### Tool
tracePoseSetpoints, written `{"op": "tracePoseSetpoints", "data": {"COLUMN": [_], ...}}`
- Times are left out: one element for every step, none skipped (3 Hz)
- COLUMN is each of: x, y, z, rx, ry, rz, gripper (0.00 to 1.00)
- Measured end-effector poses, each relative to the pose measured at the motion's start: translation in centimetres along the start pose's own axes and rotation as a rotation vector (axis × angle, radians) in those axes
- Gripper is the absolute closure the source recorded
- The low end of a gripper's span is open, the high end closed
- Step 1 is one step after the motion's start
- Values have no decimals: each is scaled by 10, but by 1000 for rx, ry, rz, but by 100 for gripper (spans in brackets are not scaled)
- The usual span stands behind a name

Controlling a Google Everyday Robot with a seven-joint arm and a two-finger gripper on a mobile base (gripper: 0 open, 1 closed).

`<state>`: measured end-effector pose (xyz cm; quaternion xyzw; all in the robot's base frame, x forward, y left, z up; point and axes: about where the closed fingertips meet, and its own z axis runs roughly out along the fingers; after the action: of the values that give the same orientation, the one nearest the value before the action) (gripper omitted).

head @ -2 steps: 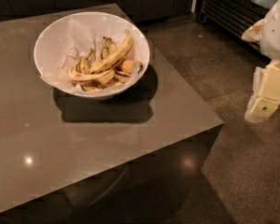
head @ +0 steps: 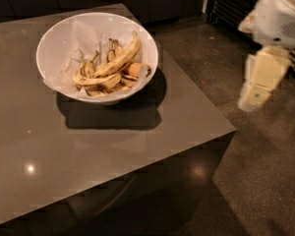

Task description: Pick banana from white bowl

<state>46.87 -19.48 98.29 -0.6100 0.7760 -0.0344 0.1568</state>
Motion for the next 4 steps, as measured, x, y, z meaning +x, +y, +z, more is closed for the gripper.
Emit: {"op": "tracePoseSetpoints", "data": {"x": [-32, -58, -65, -77], "y": [-26, -42, -47, -55], "z": [9, 20, 20, 26], "rx": [-30, -55, -32, -13], "ry": [5, 11, -7, -35], "rz": [-62, -124, -127, -161], "gripper": [0, 0, 0, 0]}}
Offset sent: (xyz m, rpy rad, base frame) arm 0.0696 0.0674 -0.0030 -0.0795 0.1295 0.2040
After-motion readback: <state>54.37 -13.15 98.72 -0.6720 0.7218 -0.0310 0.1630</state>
